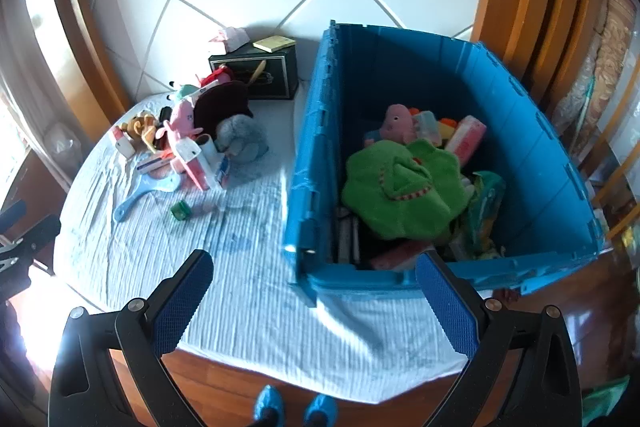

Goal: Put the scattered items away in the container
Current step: 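Move both tools from the blue box toward the scattered items on the bed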

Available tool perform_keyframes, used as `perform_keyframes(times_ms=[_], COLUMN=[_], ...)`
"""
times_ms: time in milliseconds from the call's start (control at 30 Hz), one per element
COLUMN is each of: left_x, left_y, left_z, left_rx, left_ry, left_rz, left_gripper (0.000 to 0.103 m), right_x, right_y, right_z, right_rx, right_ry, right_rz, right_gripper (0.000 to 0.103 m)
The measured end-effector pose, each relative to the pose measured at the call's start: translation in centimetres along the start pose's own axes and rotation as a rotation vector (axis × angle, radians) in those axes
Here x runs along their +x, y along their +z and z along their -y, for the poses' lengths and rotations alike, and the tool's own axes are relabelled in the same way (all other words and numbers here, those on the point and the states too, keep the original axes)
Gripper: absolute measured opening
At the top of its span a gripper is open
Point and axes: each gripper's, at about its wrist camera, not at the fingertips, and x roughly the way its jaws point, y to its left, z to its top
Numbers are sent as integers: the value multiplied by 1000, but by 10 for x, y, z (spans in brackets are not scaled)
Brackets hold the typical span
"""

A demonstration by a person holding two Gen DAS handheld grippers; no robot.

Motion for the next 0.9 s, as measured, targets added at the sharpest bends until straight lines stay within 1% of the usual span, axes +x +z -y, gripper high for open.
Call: perform_keyframes(times_ms=[133, 300, 400, 567, 633, 700, 733, 833, 900], left_x=[8, 21, 33, 54, 61, 68, 72, 83, 93], left_y=[2, 8, 16, 35, 43, 49, 52, 56, 55], left_z=[-12, -20, -24, -25, -27, -31, -34, -40, -50], left_rx=[1, -10, -39, -66, -95, -134, -146, -148, -167], left_ry=[-2, -14, -20, -1, 6, -11, -5, 49, 58], left_rz=[-1, -6, -7, -15, -17, -8, -5, 3, -3], left_gripper=[103, 103, 103, 103, 103, 103, 103, 103, 103], right_x=[5, 24, 37, 55, 62, 68, 72, 87, 96], right_y=[3, 15, 27, 57, 72, 82, 87, 98, 101], right_z=[-18, -33, -37, -42, -46, -51, -56, -75, -89], right_rx=[-8, -37, -59, -95, -103, -112, -119, -150, -172], right_ry=[13, 25, 35, 76, 90, 106, 120, 154, 180], right_rz=[5, -17, -15, -2, 11, 21, 26, 33, 33], right_gripper=[102, 102, 103, 102, 103, 103, 103, 103, 103])
